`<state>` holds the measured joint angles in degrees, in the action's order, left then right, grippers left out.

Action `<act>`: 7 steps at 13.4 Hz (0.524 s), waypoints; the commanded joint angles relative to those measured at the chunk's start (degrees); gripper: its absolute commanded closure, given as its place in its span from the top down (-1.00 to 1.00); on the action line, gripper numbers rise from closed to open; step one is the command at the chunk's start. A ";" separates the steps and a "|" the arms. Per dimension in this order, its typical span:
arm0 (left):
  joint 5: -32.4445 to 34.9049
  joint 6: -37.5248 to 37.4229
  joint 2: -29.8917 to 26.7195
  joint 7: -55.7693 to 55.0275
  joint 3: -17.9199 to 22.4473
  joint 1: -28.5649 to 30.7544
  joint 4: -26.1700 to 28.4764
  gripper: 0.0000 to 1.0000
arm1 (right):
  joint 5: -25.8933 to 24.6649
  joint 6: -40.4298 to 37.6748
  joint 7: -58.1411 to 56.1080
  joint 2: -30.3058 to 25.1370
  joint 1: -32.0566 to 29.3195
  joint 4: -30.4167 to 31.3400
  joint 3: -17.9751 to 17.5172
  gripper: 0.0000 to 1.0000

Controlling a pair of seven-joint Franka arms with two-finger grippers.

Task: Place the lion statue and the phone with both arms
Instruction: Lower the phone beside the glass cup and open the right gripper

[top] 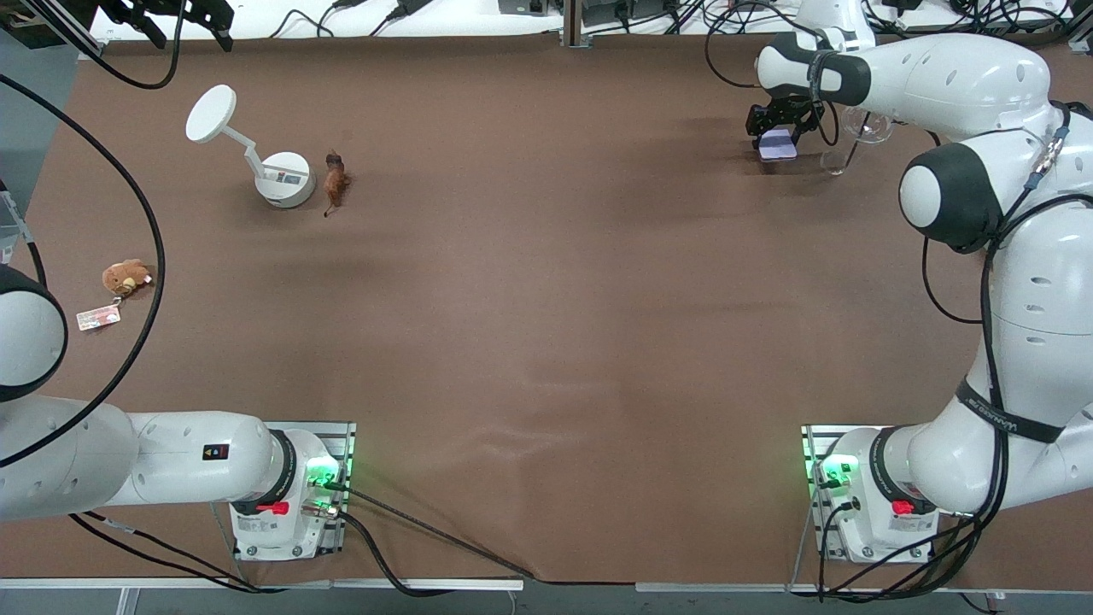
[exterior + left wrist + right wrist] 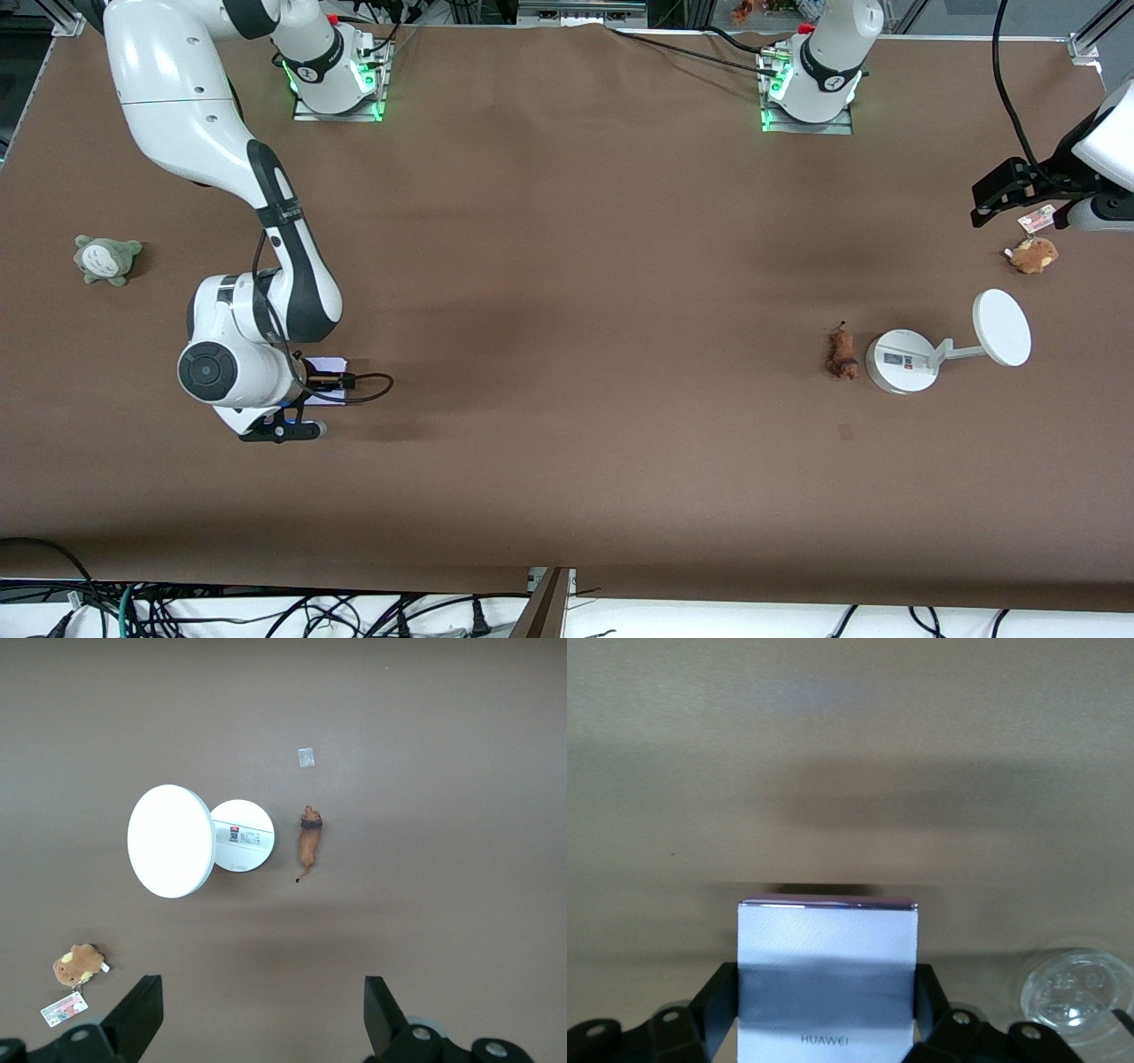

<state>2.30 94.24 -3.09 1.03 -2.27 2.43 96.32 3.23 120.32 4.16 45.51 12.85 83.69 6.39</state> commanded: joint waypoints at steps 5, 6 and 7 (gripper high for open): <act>1.21 -1.43 1.59 1.08 -0.63 0.56 -2.28 1.00 | 0.64 0.26 -0.73 0.80 -1.07 0.51 -0.95 0.20; 1.21 -1.52 1.59 0.99 -0.63 0.47 -2.28 1.00 | 0.64 0.35 -0.73 1.06 -1.07 0.51 -0.95 0.26; 1.21 -1.52 1.59 0.99 -0.63 0.30 -2.28 1.00 | 0.64 0.61 -0.73 1.24 -0.98 0.51 -0.95 0.34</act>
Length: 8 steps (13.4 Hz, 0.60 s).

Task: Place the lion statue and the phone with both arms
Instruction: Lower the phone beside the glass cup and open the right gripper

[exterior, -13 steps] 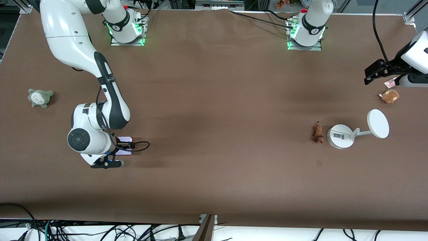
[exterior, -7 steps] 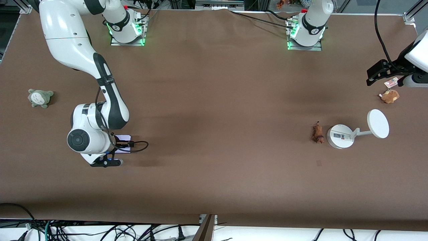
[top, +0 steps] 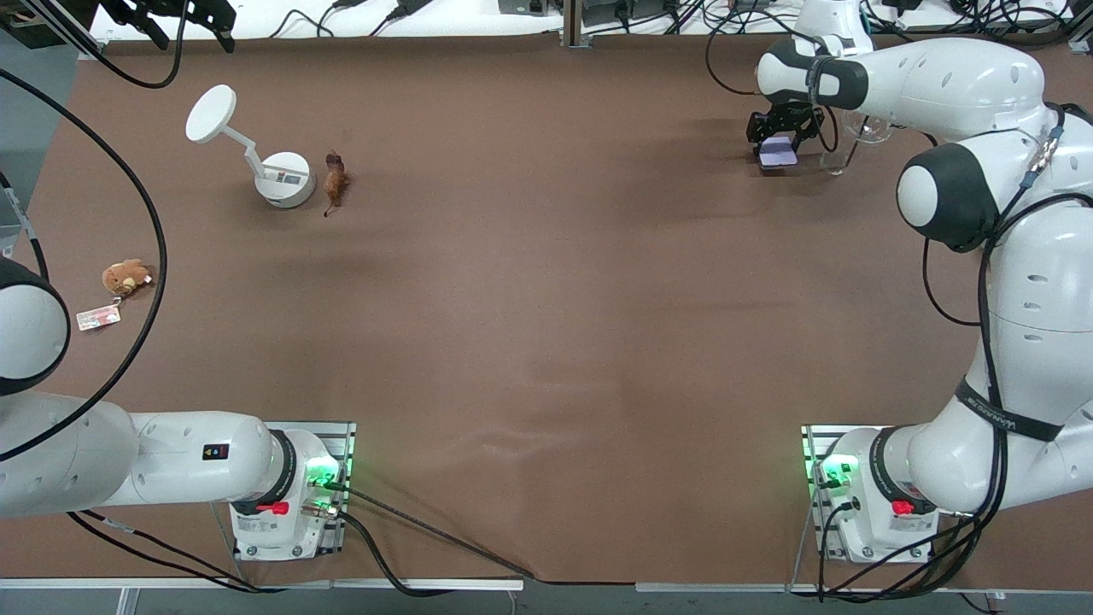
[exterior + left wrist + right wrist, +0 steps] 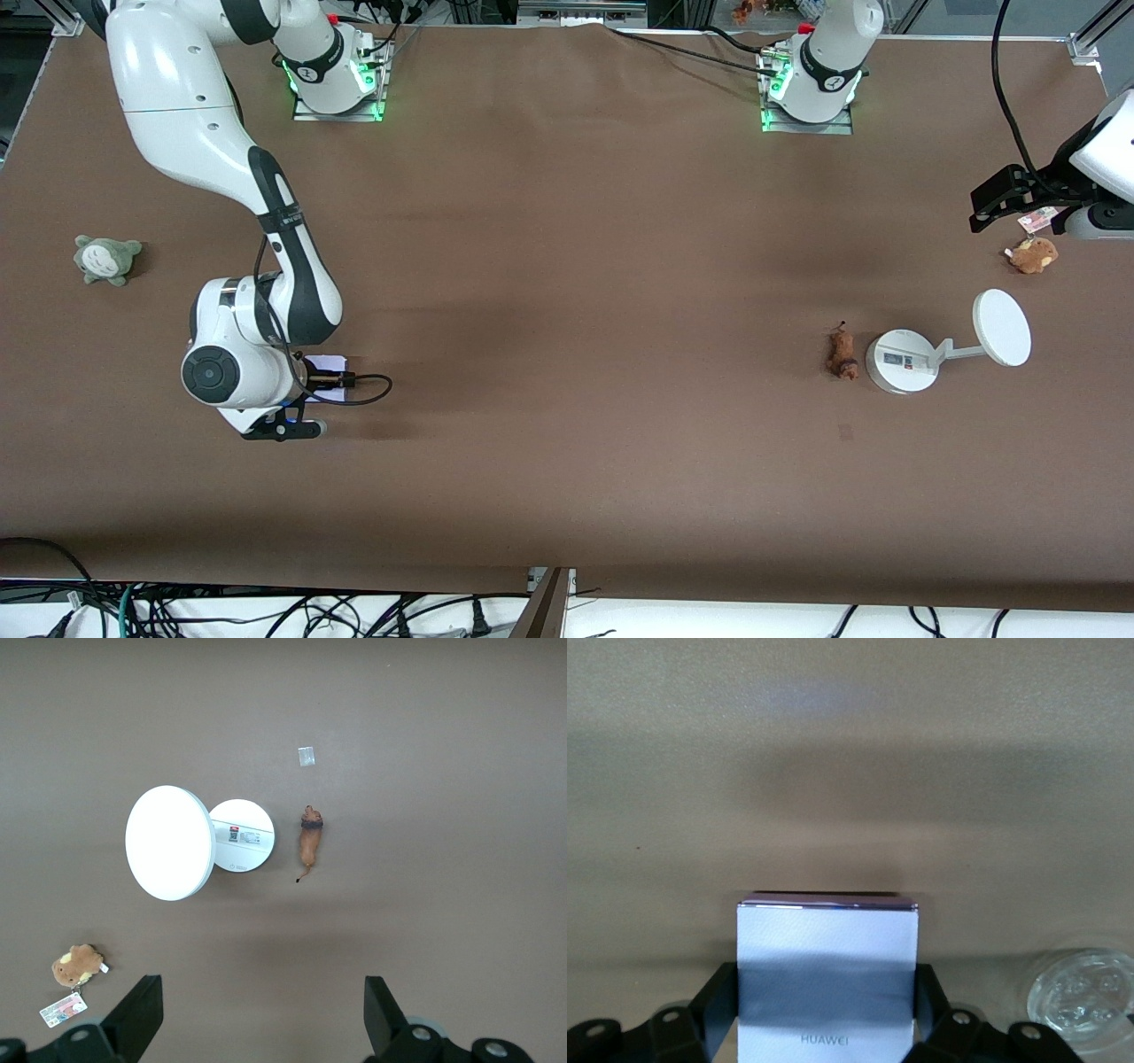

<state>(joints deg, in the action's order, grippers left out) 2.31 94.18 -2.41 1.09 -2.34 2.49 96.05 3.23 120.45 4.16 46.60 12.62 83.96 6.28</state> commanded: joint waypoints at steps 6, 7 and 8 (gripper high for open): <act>1.21 -1.46 0.92 0.93 -0.56 0.05 -2.01 1.00 | 0.20 0.23 -1.17 -0.37 -0.50 -1.42 -1.01 0.99; 1.21 -1.55 0.92 0.93 -0.56 -0.03 -2.01 1.00 | 0.03 -0.21 -1.26 -1.15 -0.32 -2.74 -1.01 0.99; 1.21 -1.55 0.92 0.93 -0.56 0.05 -2.01 1.00 | -0.06 -0.30 -1.87 -1.51 -0.23 -3.62 -1.01 0.99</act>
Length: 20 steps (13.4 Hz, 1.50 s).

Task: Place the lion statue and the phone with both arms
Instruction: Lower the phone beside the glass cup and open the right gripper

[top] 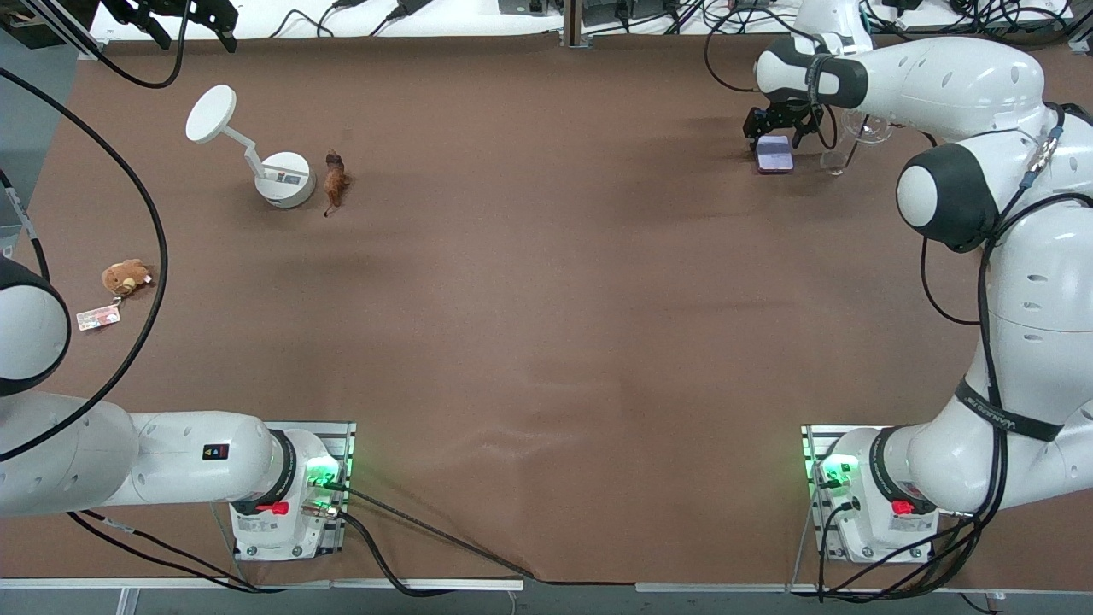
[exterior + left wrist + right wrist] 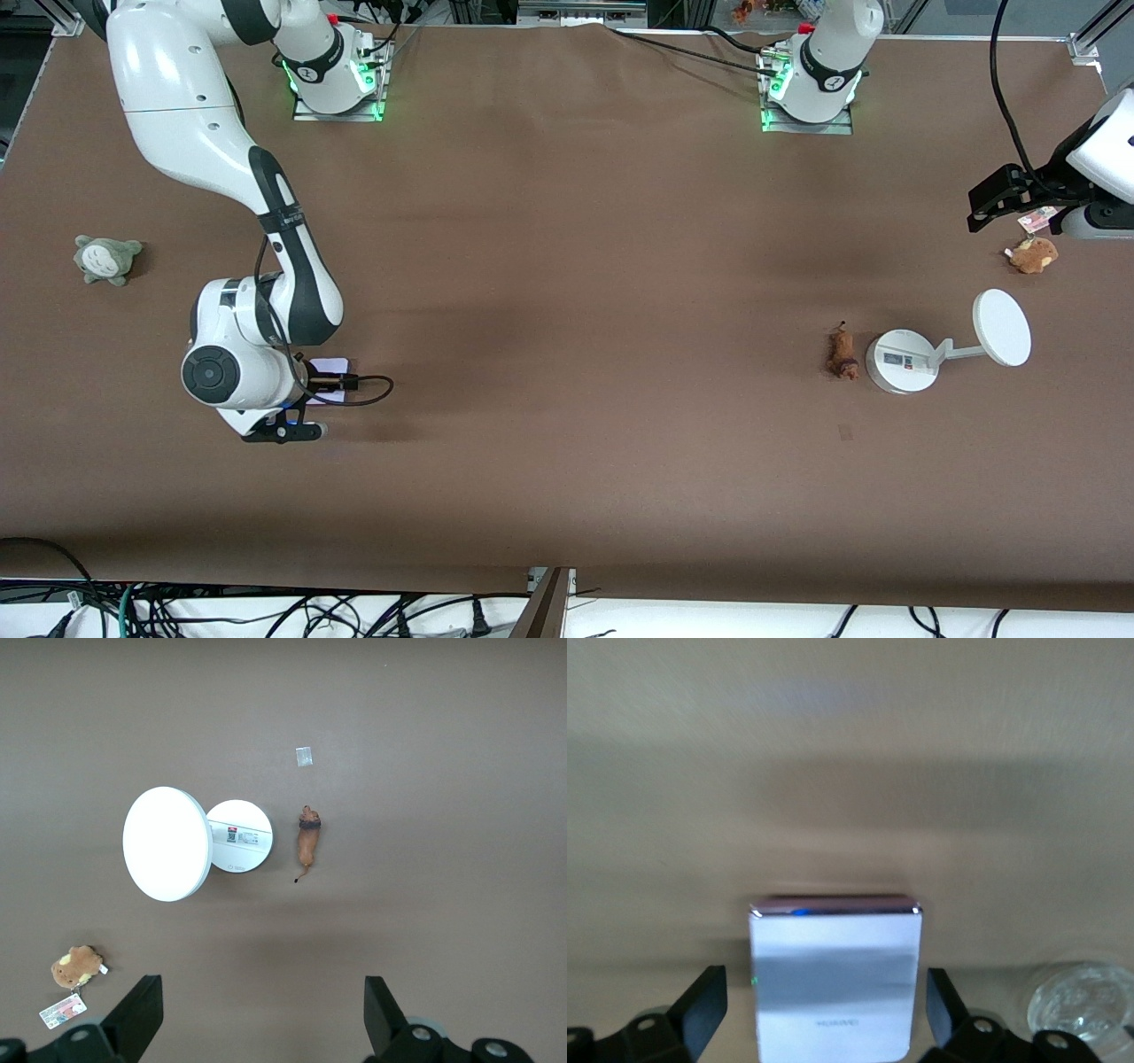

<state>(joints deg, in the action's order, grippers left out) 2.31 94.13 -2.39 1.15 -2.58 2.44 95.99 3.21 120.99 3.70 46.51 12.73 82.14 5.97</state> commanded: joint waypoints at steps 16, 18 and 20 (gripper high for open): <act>1.21 -1.67 0.90 0.87 -0.32 0.11 -1.95 1.00 | -0.14 -27.98 -8.02 -26.46 -0.95 -5.05 4.76 1.00; 1.21 -1.67 0.81 0.87 -0.32 0.11 -1.95 1.00 | -0.14 -28.78 -3.55 -29.71 -1.30 -3.84 4.32 1.00; 1.21 -1.76 0.81 0.87 -0.32 0.02 -1.86 1.00 | -0.22 -28.00 -2.21 -35.23 -1.83 1.59 2.22 1.00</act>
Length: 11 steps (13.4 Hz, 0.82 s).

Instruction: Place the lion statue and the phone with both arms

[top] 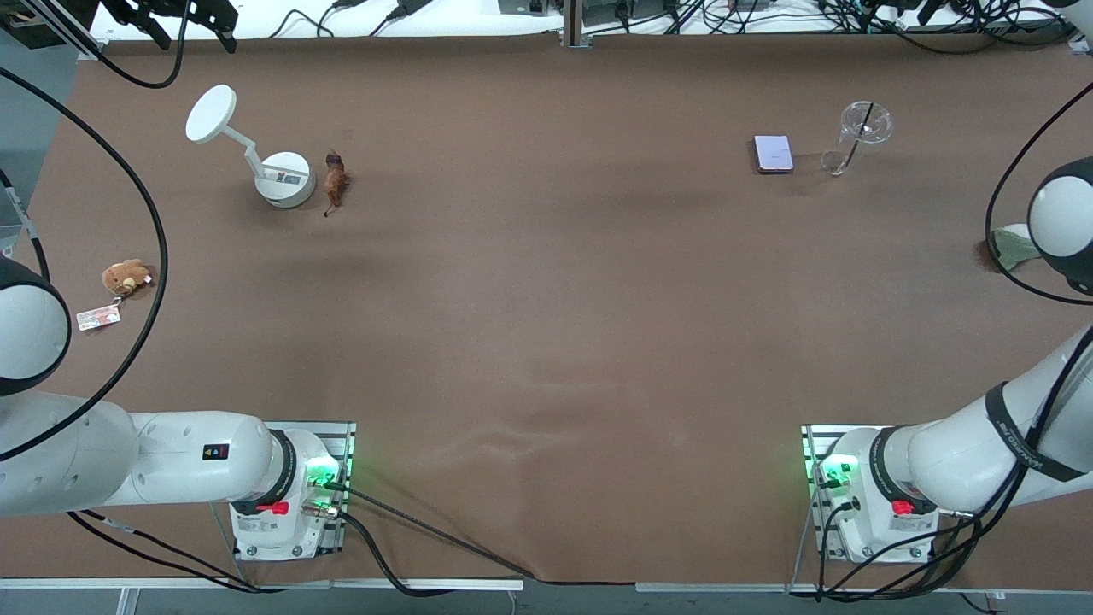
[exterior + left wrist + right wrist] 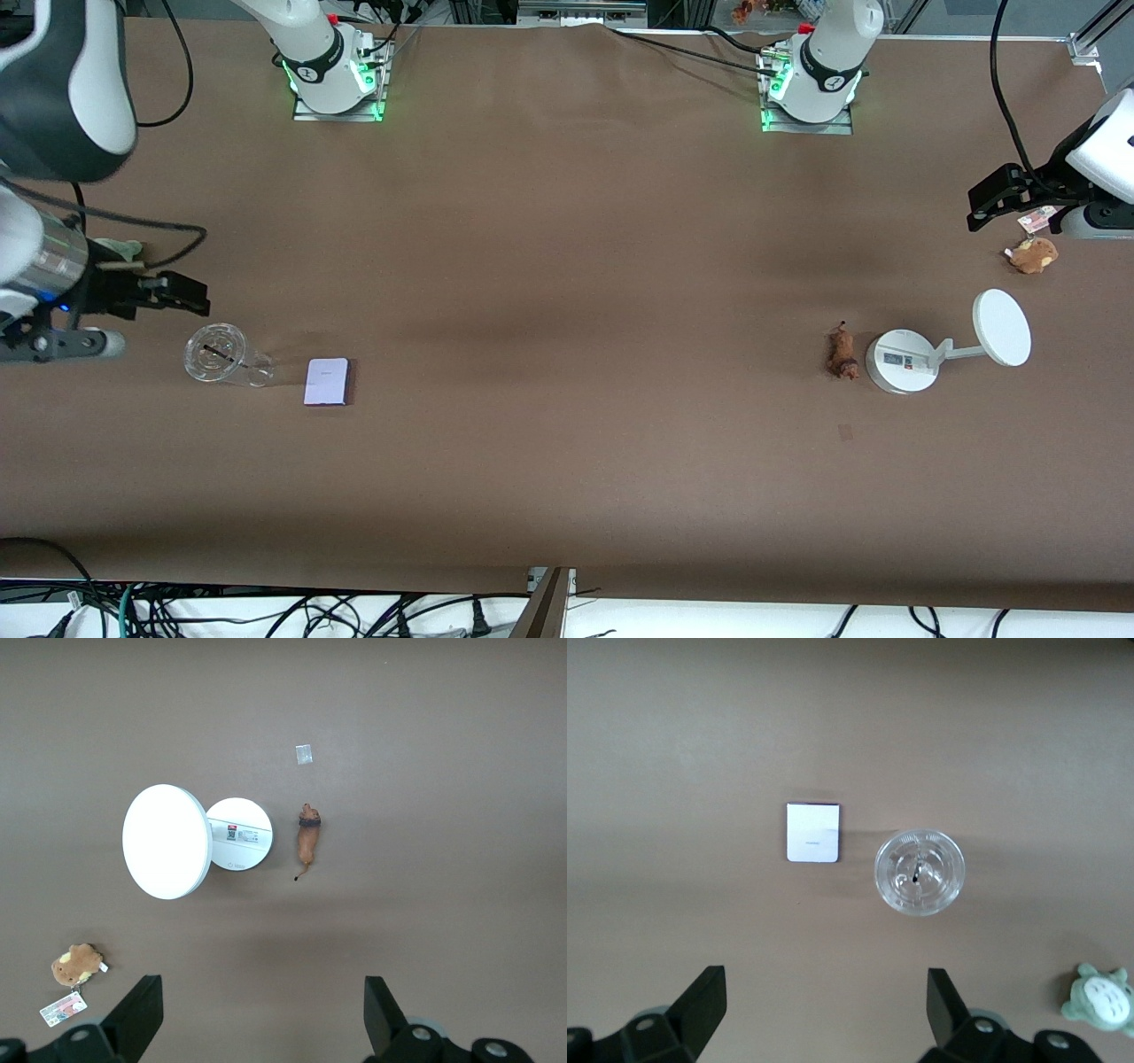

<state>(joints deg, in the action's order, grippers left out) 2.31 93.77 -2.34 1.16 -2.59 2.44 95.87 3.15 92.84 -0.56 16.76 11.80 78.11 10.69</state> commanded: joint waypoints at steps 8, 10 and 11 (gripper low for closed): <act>1.21 -1.66 0.76 0.86 -0.31 0.02 -1.83 1.00 | -1.82 -7.85 1.44 -15.53 -7.23 9.95 -4.53 1.00; 1.21 -1.66 0.76 0.86 -0.31 0.02 -1.83 1.00 | -2.80 -8.46 1.26 -13.78 -7.06 8.82 -4.36 1.00; 1.21 -1.66 0.76 0.86 -0.31 0.02 -1.83 1.00 | -2.89 -8.55 1.26 -13.51 -6.97 8.38 -4.36 1.00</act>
<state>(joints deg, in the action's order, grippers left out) 2.31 93.43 -2.34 1.16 -2.63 2.44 95.81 1.34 84.98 0.30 2.45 5.35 86.97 7.18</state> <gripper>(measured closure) 0.000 0.000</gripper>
